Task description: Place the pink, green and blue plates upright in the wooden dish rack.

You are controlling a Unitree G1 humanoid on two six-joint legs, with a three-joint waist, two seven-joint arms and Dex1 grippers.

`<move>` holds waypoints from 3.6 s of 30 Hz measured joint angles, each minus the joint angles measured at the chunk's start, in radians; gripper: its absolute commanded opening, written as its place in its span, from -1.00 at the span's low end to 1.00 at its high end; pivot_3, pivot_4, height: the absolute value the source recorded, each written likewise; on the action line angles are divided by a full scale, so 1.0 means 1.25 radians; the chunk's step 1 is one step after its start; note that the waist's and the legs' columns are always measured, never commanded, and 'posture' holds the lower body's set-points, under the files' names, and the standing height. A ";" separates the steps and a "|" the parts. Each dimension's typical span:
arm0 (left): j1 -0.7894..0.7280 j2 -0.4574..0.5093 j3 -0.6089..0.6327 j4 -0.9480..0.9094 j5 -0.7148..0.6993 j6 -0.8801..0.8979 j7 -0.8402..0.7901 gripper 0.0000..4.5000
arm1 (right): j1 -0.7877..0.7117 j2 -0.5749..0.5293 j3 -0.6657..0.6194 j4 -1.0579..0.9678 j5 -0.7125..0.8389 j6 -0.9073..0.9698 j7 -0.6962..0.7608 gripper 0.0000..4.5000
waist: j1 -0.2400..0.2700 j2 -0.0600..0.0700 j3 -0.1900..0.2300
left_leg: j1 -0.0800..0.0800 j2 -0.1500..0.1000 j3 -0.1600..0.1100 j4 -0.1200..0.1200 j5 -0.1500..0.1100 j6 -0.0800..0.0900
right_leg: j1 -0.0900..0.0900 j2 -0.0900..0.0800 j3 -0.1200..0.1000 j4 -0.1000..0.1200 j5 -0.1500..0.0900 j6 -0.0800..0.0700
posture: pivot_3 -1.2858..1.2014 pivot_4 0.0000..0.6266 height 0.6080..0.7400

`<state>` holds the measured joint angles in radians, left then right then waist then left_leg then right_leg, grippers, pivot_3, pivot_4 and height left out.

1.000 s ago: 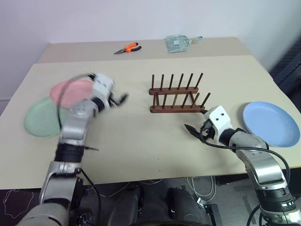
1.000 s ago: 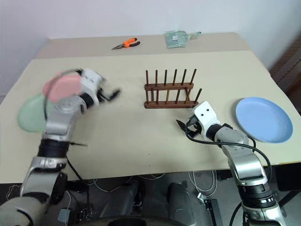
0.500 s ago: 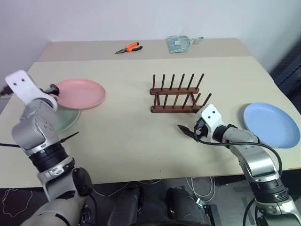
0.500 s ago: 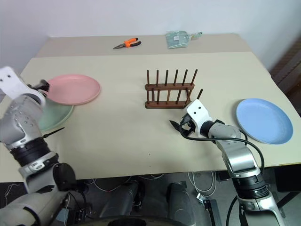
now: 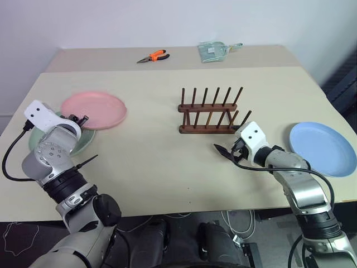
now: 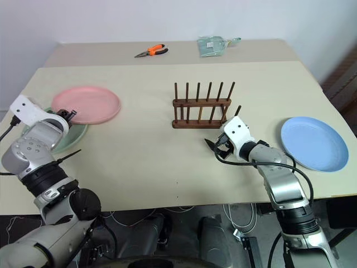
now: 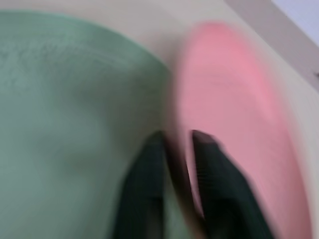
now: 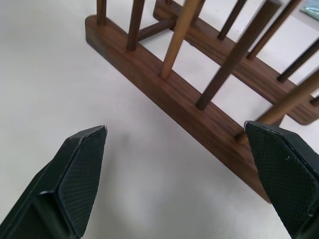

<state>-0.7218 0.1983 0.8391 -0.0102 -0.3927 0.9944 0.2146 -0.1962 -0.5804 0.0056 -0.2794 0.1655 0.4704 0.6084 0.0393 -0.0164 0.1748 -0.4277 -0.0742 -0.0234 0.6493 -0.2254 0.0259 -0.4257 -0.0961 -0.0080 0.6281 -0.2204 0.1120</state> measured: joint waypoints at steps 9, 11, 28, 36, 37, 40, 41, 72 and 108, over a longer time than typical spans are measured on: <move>-0.055 0.029 -0.238 -0.074 -0.047 -0.089 -0.158 -0.98 | -0.138 -0.038 -0.001 -0.176 0.033 0.053 0.019 1.00 | -0.002 -0.001 0.001 | 0.000 0.000 0.000 0.000 -0.001 0.001 | 0.000 -0.001 0.000 0.000 0.000 0.000 | 0.03 -0.52 0.68; -0.091 0.019 -0.308 -0.090 -0.046 -0.099 -0.176 -0.98 | -0.217 -0.037 0.035 -0.181 0.003 0.044 0.011 1.00 | -0.002 -0.001 0.001 | 0.000 0.000 0.000 -0.001 0.000 0.001 | 0.000 -0.001 0.000 -0.001 0.000 0.000 | 0.03 -0.52 0.68; -0.174 -0.090 -0.526 -0.105 -0.055 -0.081 -0.196 -1.00 | -0.415 -0.049 0.316 0.134 -0.489 -0.269 -0.093 -0.04 | -0.005 -0.001 0.001 | 0.000 0.000 0.001 -0.001 0.004 -0.001 | -0.001 0.001 0.001 -0.002 0.000 0.000 | 0.03 -0.52 0.68; -0.175 -0.156 -0.412 -0.109 -0.139 -0.071 -0.148 0.12 | -0.379 -0.050 0.291 0.134 -0.562 -0.309 -0.138 -1.00 | 0.000 -0.003 0.002 | 0.000 0.000 0.001 -0.001 0.004 -0.001 | 0.000 0.001 0.001 -0.002 0.000 0.000 | 0.03 -0.52 0.68; -0.189 -0.160 -0.382 -0.099 -0.153 -0.094 -0.133 0.33 | -0.370 -0.049 0.276 0.130 -0.556 -0.311 -0.138 -1.00 | -0.001 -0.003 0.002 | 0.000 0.000 0.001 -0.001 0.004 -0.001 | 0.000 0.001 0.001 -0.002 0.000 0.000 | 0.03 -0.52 0.68; -0.213 -0.126 -0.340 -0.081 -0.152 -0.165 -0.114 0.33 | -0.337 -0.039 0.215 0.110 -0.510 -0.306 -0.135 -1.00 | -0.004 -0.003 0.002 | 0.000 0.000 0.002 -0.001 0.004 -0.001 | 0.000 0.001 0.001 -0.002 0.000 0.000 | 0.03 -0.52 0.68; -0.211 -0.102 -0.350 -0.072 -0.135 -0.187 -0.119 0.33 | -0.324 -0.031 0.186 0.098 -0.478 -0.297 -0.127 -1.00 | -0.004 -0.003 0.002 | 0.000 0.000 0.001 -0.001 0.004 -0.002 | 0.000 0.001 0.001 -0.002 0.000 0.000 | 0.03 -0.52 0.68; 0.239 0.217 -0.743 -0.246 -0.103 -0.328 -0.800 0.35 | -0.218 0.093 -0.309 0.029 0.470 0.289 -0.076 -0.50 | -0.023 0.005 0.002 | 0.000 0.002 0.001 -0.003 0.000 0.005 | 0.000 -0.002 0.003 -0.005 -0.002 -0.008 | 0.03 -0.52 0.68; 0.317 0.037 0.029 -0.163 -0.051 0.001 0.028 0.60 | -0.172 -0.158 0.074 -0.162 0.199 0.064 0.125 1.00 | 0.000 -0.002 0.002 | -0.001 0.002 0.000 -0.001 -0.003 0.004 | -0.001 -0.002 0.001 -0.009 0.000 -0.003 | 0.03 -0.52 0.68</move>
<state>-0.3256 0.2445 0.8757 -0.2142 -0.4563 0.9963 0.2494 -0.4117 -0.7774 0.0977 -0.4816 0.4143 0.5501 0.7646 0.0387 -0.0187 0.1772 -0.4288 -0.0718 -0.0233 0.6484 -0.2290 0.0313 -0.4266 -0.0981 -0.0071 0.6164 -0.2205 0.1080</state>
